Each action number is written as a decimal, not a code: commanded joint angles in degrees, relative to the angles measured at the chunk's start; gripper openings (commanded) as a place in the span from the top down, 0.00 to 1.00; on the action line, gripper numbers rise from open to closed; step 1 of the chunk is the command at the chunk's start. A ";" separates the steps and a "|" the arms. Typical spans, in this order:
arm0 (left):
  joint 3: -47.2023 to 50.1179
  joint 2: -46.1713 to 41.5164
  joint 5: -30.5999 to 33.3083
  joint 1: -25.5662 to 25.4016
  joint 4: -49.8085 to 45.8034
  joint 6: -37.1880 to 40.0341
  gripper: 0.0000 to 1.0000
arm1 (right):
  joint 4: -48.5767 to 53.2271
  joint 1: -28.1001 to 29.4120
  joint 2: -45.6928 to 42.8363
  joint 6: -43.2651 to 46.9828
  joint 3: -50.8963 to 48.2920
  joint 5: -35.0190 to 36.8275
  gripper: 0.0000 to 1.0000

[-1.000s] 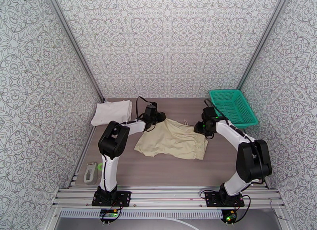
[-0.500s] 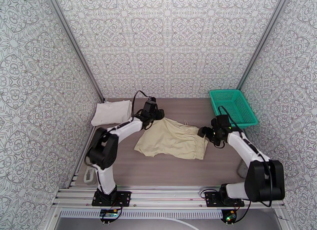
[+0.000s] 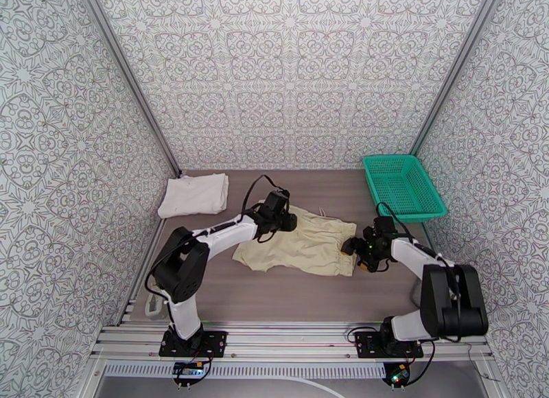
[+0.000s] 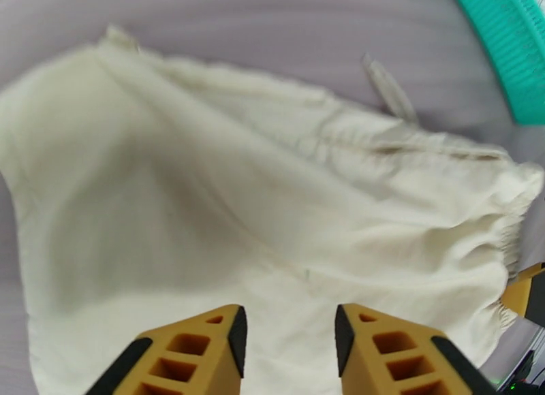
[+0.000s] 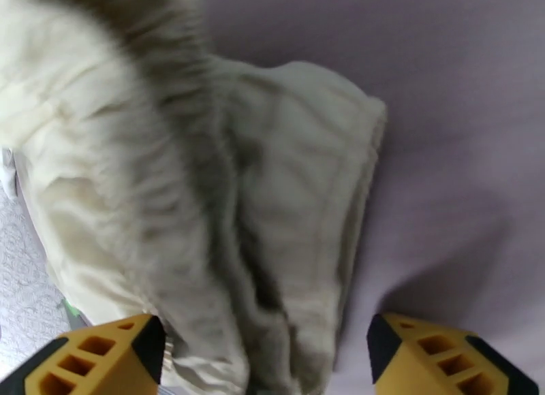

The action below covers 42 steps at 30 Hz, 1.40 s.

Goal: Fold and stack the mixed laundry pile

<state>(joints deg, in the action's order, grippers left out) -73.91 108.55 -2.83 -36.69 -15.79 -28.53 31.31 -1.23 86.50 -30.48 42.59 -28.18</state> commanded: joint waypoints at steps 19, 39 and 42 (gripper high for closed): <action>-5.91 10.28 -9.27 0.78 -2.78 -2.87 0.73 | 5.25 0.71 2.78 6.54 10.78 0.22 0.99; -6.70 15.48 -18.99 -5.07 11.77 -11.81 0.92 | 29.95 6.15 0.55 14.94 35.32 11.56 1.00; -7.51 17.07 -19.99 -6.37 13.76 -13.48 0.94 | 32.05 8.84 1.58 14.92 39.63 12.89 1.00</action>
<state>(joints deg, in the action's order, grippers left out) -79.50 123.46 -20.56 -41.56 -5.28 -39.33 59.72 5.56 87.50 -16.56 77.58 -17.47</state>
